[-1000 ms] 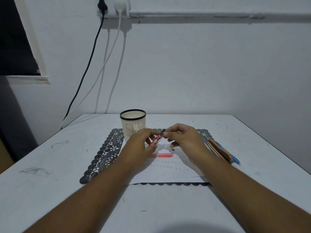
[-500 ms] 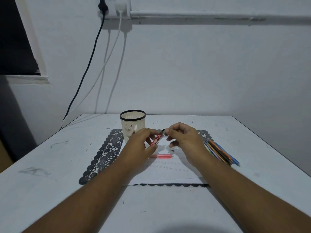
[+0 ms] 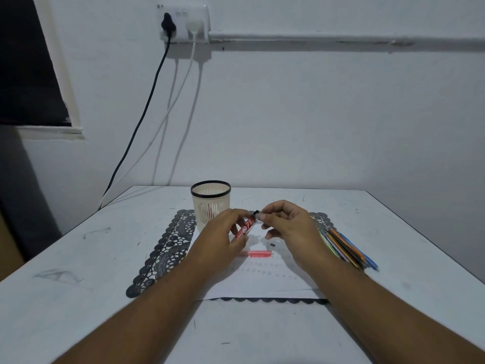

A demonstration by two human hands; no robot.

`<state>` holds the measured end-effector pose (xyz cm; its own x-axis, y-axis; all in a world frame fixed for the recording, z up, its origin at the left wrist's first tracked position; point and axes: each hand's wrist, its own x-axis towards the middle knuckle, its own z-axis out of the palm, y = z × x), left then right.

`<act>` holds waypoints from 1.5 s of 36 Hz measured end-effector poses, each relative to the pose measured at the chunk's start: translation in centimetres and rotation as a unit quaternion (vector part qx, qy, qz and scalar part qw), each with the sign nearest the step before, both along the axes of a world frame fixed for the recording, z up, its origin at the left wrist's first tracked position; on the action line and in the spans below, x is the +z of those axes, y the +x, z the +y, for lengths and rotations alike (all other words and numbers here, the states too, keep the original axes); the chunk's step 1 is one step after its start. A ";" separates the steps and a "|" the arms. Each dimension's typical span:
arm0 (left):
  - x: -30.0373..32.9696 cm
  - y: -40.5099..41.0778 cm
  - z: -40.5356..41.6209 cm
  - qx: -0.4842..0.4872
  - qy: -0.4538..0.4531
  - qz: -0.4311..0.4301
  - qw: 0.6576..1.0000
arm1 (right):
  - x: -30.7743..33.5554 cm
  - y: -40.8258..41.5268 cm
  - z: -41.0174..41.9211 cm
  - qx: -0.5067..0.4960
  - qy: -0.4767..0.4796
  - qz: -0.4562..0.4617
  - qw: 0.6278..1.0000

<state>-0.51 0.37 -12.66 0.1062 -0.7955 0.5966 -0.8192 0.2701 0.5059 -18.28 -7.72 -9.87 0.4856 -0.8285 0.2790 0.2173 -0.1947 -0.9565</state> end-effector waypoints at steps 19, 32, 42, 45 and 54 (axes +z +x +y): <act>-0.2 0.0 0.1 -0.004 0.011 -0.003 1.000 | 0.7 -0.3 -0.7 -0.018 0.099 -0.095 0.990; 0.0 0.5 0.1 0.025 0.003 0.019 0.999 | -0.3 -1.1 -2.5 -0.078 0.168 -0.101 0.977; -0.3 0.7 -0.8 0.026 0.024 -0.053 0.998 | -1.5 -1.6 -3.6 -0.097 0.181 -0.070 0.976; -0.9 0.1 -1.2 0.020 0.023 -0.092 0.995 | -1.6 -1.6 -3.9 -0.093 0.183 -0.067 0.976; 0.2 -0.7 -3.6 0.062 0.075 -0.147 0.984 | -2.0 -1.5 -4.8 -0.100 0.188 -0.058 0.975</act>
<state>-1.16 -3.26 -12.49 0.0480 -0.8691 0.4924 -0.9579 0.0996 0.2693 -19.76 -12.49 -11.85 0.2869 -0.9578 -0.0199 0.3230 0.1163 -0.9392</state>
